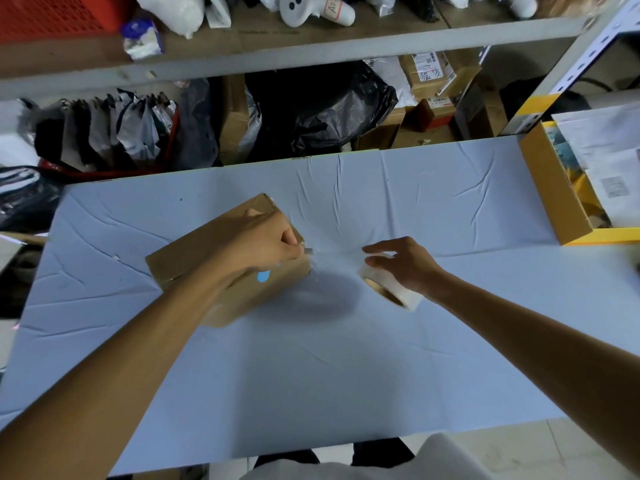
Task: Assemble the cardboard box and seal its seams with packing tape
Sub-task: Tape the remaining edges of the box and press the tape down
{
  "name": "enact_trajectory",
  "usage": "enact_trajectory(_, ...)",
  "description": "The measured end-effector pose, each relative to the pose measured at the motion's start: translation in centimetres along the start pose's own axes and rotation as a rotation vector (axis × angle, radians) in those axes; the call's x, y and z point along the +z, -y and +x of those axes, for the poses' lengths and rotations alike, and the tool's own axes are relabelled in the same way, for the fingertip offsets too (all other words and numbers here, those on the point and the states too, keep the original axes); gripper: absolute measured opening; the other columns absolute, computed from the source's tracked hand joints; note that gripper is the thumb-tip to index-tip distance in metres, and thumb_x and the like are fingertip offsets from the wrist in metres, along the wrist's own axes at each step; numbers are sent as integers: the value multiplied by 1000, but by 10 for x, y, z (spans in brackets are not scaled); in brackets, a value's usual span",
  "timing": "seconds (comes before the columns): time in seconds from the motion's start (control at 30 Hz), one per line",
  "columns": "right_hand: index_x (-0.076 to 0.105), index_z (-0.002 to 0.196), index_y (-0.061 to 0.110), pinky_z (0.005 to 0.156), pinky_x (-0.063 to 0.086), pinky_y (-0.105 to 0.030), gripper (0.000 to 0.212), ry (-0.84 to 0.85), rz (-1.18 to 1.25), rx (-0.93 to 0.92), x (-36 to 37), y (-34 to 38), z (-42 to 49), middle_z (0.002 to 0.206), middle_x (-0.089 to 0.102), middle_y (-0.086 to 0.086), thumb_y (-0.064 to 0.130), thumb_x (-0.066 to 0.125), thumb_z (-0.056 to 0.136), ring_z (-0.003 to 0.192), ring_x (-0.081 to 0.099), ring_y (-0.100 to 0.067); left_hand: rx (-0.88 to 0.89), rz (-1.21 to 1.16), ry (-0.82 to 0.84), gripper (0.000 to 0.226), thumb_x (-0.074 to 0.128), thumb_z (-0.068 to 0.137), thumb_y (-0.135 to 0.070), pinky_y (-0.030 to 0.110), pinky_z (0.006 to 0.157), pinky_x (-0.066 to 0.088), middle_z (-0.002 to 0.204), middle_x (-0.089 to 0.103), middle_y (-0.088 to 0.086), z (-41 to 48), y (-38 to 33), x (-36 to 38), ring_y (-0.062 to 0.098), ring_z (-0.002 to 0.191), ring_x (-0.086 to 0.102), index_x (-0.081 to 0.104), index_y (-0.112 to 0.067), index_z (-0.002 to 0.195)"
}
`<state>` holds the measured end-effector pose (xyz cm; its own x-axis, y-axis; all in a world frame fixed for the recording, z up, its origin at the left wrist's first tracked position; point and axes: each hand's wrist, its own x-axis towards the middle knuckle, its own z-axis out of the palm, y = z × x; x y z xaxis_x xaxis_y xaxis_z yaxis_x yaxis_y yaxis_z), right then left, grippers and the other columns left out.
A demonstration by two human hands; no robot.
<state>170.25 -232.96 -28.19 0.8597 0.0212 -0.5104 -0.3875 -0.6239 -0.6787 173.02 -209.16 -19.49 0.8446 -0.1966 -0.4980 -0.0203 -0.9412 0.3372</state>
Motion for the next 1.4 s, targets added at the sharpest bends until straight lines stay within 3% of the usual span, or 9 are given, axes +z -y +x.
enact_trajectory(0.1, 48, 137, 22, 85, 43, -27, 56, 31, -137, 76, 7, 0, 2, 120, 57, -9, 32, 68, 86, 109, 56, -27, 31, -18, 27, 19, 61, 86, -37, 36, 79, 55, 86, 70, -3, 0, 6, -3, 6, 83, 59, 70, -22, 77)
enact_trajectory(0.23, 54, 120, 6, 76, 46, -34, 42, 12, -279, 85, 26, 7, 1, 120, 55, -16, 28, 66, 85, 103, 56, -33, 72, -62, 50, 21, 62, 86, -44, 37, 79, 56, 86, 68, -8, -4, 13, -6, 9, 82, 63, 67, -25, 77)
enact_trajectory(0.4, 52, 113, 8, 72, 39, -30, 41, 13, -388, 79, 47, 15, 2, 117, 55, -14, 29, 67, 82, 104, 55, -34, 97, -175, 30, 22, 63, 87, -40, 39, 75, 54, 84, 69, -2, -9, 16, -6, 17, 80, 64, 64, -20, 79)
enact_trajectory(0.53, 52, 111, 8, 74, 37, -28, 43, 44, -495, 87, 61, 7, -5, 115, 56, -11, 29, 71, 78, 108, 55, -32, 123, -251, -14, 20, 65, 87, -35, 22, 59, 45, 78, 64, -7, -15, 17, -3, 8, 72, 58, 64, -18, 77)
enact_trajectory(0.7, 50, 98, 9, 71, 35, -28, 38, 72, -616, 33, 79, -6, -13, 99, 57, -9, 27, 74, 75, 91, 55, -26, 176, -195, -33, 14, 70, 83, -36, 23, 66, 47, 84, 61, -14, -24, 19, 0, 4, 84, 58, 68, -25, 75)
enact_trajectory(0.8, 49, 117, 5, 74, 35, -29, 55, 80, -644, 2, 84, -10, -12, 113, 60, -10, 33, 75, 76, 104, 57, -30, 218, -187, -119, 12, 73, 82, -31, 20, 65, 43, 78, 62, -14, -28, 19, 8, 2, 81, 58, 69, -23, 74)
enact_trajectory(1.13, 49, 117, 7, 72, 32, -29, 59, 121, -651, -16, 83, -16, -11, 113, 59, -9, 36, 78, 75, 97, 54, -26, 245, -193, -67, 16, 75, 80, -31, 34, 69, 55, 74, 66, -9, -25, 21, 35, 6, 69, 63, 65, -25, 68)
enact_trajectory(1.33, 50, 121, 7, 76, 36, -29, 63, 124, -639, -2, 86, -15, -9, 118, 59, -9, 36, 79, 73, 109, 55, -28, 207, -257, 13, 20, 76, 80, -26, 17, 53, 39, 63, 61, -7, -20, 17, 57, 2, 54, 52, 62, -23, 65)
enact_trajectory(1.4, 55, 114, 8, 73, 33, -27, 54, 147, -610, 11, 85, -14, -9, 113, 60, -7, 34, 78, 74, 107, 56, -28, 167, -265, 52, 21, 77, 79, -26, 20, 54, 39, 62, 59, -8, -17, 18, 77, 2, 56, 52, 62, -24, 64)
